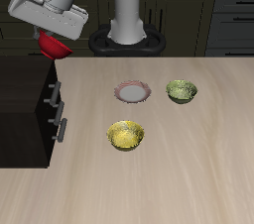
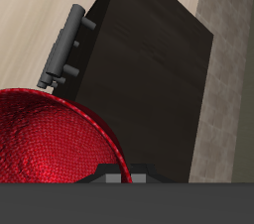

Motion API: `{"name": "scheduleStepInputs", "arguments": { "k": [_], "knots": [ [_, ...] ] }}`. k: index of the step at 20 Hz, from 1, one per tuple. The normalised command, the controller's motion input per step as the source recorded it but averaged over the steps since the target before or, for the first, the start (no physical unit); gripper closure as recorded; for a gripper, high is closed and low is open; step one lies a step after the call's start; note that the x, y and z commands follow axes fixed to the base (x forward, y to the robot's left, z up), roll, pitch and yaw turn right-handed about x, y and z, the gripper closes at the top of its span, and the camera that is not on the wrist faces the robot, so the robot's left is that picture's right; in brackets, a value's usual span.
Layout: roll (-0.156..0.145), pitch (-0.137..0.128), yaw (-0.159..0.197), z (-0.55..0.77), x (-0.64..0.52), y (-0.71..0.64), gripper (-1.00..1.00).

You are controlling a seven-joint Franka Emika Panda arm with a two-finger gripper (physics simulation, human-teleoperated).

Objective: Place the red bowl on top of the wooden cabinet

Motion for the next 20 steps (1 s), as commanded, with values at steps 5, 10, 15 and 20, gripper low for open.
{"name": "scheduleStepInputs", "arguments": {
  "k": [5,10,15,20],
  "knots": [
    [-0.006,0.01,-0.004,-0.06,-0.05,-0.04,1.0],
    [-0.007,-0.002,-0.004,0.01,-0.04,-0.02,1.0],
    [0.013,0.059,0.039,-0.11,0.06,-0.1,-1.0],
    [-0.068,-0.045,-0.023,0.14,-0.12,0.0,-1.0]
  ]
}}
